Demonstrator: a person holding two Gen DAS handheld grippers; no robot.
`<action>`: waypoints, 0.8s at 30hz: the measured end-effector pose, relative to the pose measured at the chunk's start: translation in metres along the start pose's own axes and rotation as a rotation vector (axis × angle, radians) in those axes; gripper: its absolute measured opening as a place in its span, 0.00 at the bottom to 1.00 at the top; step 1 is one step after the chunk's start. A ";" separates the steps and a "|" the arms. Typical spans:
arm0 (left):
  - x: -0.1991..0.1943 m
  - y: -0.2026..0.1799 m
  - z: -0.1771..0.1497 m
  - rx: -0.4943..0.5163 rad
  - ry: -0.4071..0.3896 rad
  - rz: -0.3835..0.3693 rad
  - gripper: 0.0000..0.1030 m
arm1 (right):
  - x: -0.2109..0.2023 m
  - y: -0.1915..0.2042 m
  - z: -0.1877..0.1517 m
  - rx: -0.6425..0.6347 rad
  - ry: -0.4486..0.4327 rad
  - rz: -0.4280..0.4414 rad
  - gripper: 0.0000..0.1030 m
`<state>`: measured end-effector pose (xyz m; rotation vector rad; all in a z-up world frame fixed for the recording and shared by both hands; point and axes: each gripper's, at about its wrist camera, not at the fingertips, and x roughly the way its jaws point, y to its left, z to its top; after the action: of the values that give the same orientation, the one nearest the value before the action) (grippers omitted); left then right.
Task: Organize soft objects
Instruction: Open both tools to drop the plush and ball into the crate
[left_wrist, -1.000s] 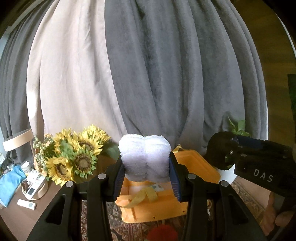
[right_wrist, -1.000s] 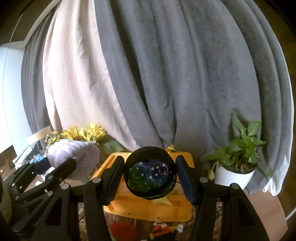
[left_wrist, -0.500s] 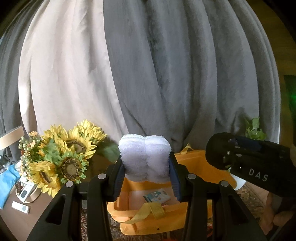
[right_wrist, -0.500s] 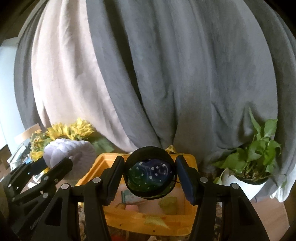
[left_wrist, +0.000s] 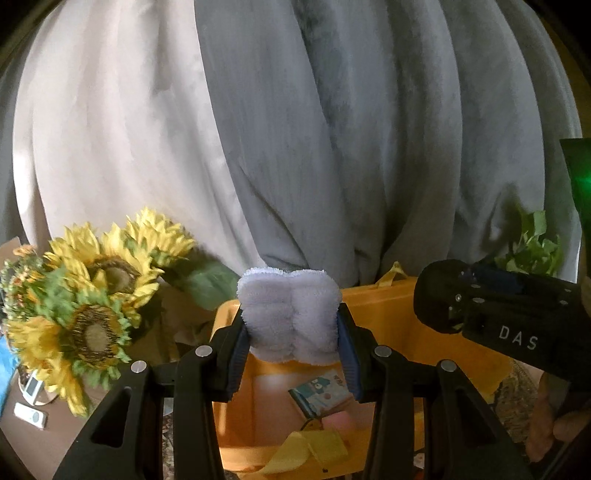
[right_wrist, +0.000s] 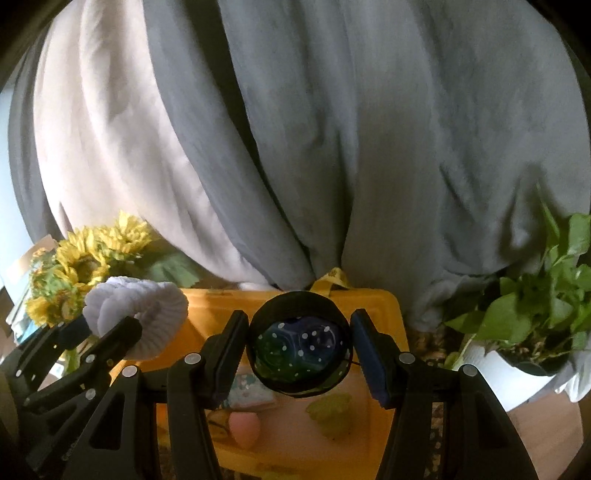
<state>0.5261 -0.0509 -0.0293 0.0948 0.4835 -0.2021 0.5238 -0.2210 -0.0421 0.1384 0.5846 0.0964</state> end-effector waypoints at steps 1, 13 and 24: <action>0.004 0.000 0.000 -0.003 0.010 -0.005 0.42 | 0.005 -0.002 0.000 0.006 0.011 0.001 0.57; 0.037 -0.004 -0.012 0.014 0.099 -0.017 0.55 | 0.050 -0.015 -0.006 0.034 0.168 -0.040 0.62; 0.016 -0.006 -0.008 0.007 0.070 0.013 0.60 | 0.026 -0.015 -0.006 0.031 0.132 -0.060 0.63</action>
<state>0.5345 -0.0582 -0.0444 0.1120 0.5520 -0.1881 0.5429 -0.2323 -0.0636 0.1455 0.7215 0.0384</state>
